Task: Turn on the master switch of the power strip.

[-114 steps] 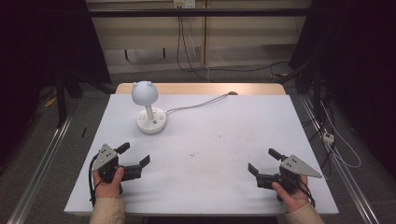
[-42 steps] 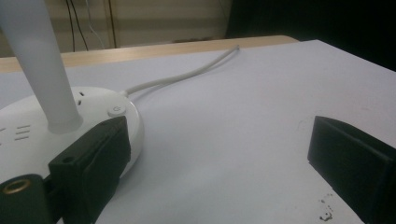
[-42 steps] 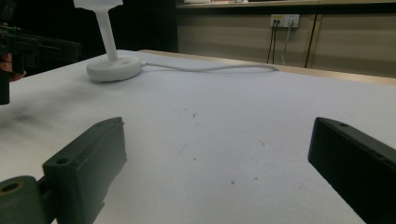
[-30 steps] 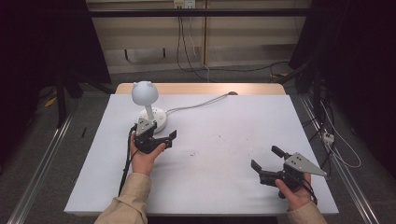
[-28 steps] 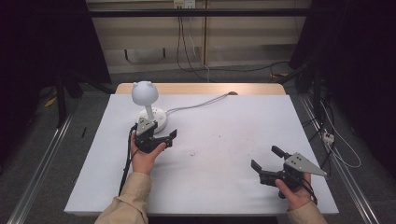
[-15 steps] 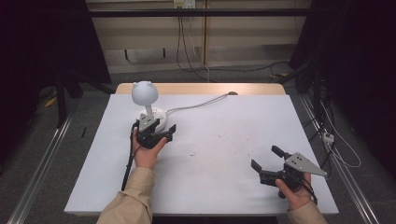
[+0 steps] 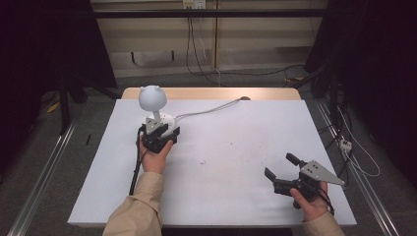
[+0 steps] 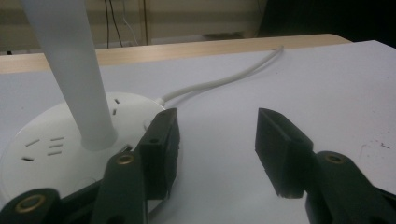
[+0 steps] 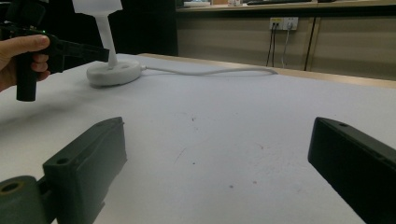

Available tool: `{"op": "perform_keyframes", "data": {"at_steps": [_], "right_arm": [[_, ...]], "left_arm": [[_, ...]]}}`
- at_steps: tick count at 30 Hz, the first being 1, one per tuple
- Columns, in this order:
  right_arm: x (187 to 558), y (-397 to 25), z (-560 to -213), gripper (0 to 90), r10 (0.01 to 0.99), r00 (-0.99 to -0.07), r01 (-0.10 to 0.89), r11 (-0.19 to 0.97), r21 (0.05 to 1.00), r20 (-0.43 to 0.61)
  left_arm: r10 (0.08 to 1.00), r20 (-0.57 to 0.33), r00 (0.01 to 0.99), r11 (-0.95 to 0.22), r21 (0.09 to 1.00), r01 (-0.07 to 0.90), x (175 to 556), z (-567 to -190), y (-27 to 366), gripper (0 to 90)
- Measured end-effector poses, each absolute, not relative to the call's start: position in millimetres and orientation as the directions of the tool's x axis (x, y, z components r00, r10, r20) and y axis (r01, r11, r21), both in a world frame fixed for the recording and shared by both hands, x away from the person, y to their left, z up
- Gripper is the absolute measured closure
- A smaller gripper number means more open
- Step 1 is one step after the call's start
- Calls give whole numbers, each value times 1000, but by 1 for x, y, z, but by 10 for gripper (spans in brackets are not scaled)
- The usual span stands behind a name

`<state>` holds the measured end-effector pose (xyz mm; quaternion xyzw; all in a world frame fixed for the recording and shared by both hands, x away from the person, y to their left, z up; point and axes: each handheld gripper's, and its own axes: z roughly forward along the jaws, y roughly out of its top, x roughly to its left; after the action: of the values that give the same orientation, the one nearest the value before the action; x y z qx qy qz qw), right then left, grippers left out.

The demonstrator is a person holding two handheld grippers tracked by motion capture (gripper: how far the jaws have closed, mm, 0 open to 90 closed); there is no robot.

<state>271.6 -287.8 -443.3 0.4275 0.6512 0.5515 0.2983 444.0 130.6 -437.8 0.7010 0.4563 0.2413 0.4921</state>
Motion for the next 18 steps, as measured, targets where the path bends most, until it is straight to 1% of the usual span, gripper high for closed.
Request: {"op": "perform_keyframes", "data": {"at_steps": [1, 3, 6, 7, 9, 13, 18], "right_arm": [[272, -288, -443, 40, 886, -457, 228, 26, 973, 83], [272, -288, -443, 40, 886, -456, 228, 26, 973, 83], [272, -288, -443, 40, 888, -453, 224, 22, 974, 84], [272, -288, -443, 40, 887, -453, 225, 21, 974, 85], [271, -288, -443, 40, 887, -453, 225, 23, 974, 84], [271, -288, -443, 41, 887, -454, 224, 23, 974, 84], [271, -288, -443, 41, 887, -454, 226, 22, 974, 85]], "left_arm": [[877, -111, 467, -99, 910, 402, 444, -438, 131, 536], [877, -112, 466, -100, 908, 407, 446, -436, 130, 553], [881, -148, 450, -59, 908, 414, 449, -435, 127, 594], [884, -140, 447, -69, 905, 419, 450, -435, 127, 616], [885, -125, 449, -89, 900, 426, 452, -436, 127, 630], [888, -124, 442, -89, 898, 430, 455, -436, 126, 669], [890, -115, 440, -96, 898, 429, 460, -435, 125, 751]]}}
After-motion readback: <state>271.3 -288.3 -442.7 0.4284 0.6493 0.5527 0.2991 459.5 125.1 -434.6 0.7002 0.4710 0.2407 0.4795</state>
